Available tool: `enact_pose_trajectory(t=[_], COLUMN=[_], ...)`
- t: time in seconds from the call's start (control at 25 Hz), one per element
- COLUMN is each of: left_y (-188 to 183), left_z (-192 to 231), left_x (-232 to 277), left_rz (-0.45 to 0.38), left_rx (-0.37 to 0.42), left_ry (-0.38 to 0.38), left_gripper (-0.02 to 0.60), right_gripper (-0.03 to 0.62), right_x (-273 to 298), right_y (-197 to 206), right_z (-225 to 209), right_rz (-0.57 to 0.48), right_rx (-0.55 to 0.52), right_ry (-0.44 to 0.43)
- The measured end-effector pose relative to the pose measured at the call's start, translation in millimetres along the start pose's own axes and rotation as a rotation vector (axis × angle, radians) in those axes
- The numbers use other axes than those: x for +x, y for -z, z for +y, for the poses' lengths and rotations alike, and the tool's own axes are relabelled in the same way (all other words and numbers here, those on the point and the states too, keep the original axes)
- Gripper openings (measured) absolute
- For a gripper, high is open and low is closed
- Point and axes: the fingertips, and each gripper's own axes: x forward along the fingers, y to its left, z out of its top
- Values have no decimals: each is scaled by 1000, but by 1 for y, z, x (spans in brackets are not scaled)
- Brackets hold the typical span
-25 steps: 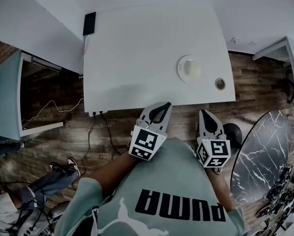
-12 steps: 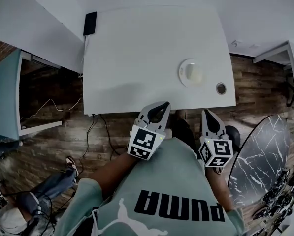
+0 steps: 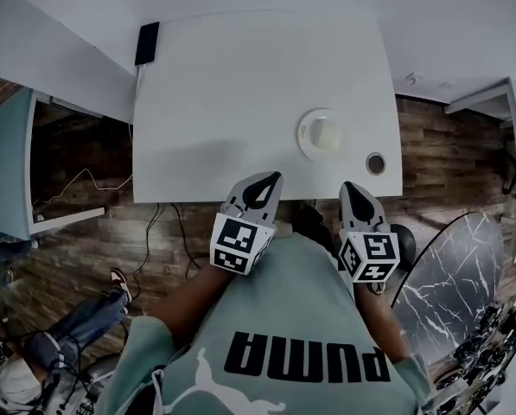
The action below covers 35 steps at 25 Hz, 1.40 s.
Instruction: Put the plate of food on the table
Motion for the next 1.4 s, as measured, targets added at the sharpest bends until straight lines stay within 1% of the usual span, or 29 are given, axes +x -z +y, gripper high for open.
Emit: enact_pose_trajectory(t=[0.16, 0.28, 0.4, 0.56, 0.68, 0.76, 0.96, 1.4], left_y=[7, 8, 10, 17, 20, 24, 37, 46], left_z=[5, 8, 12, 21, 32, 37, 43, 53], left_x=[25, 43, 64, 94, 115, 128, 152, 173], left_rz=[52, 87, 118, 168, 201, 227, 284, 331], left_rx=[-67, -125, -193, -292, -357, -387, -429, -467], left_ry=[7, 32, 43, 25, 10, 1, -31, -67], left_gripper=[7, 16, 69, 126, 155, 167, 175, 175], right_gripper=[8, 8, 8, 9, 13, 29, 60, 61], right_x=[16, 31, 46, 68, 86, 96, 113, 132], right_y=[-2, -3, 0, 5, 9, 13, 27, 34], right_z=[-22, -36, -50, -66, -78, -85, -101, -119], right_rz=[29, 59, 97, 147, 184, 213, 277, 345], right_rx=[14, 23, 36, 66, 91, 115, 170, 193], right_ry=[-11, -34, -68, -119, -136, -147, -171, -190])
